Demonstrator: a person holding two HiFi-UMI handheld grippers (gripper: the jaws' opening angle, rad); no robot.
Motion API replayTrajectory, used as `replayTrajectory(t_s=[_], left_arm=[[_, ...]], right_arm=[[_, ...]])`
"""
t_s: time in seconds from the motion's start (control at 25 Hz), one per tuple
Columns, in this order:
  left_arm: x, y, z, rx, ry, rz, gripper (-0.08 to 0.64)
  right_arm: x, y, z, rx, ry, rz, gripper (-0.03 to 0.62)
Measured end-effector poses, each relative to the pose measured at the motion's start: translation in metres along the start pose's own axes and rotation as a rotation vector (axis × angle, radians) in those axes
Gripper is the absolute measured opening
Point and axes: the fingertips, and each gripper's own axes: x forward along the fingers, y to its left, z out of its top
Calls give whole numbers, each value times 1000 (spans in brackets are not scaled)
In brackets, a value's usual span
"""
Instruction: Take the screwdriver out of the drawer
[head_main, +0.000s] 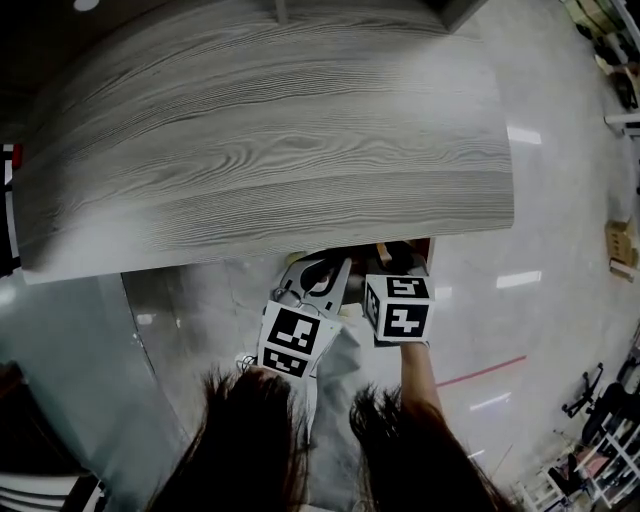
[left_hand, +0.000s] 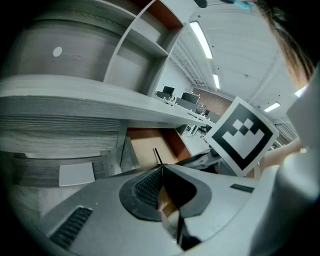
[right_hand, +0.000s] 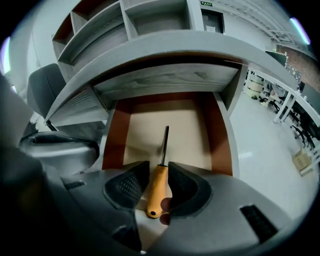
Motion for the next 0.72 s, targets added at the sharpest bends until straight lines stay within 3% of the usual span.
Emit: replayTrajectory(t_s=[0.72], left_arm=[[13,4,-2,-36,9,13,17]], right_arm=[[25,-7,-17,52,127,-25,114]])
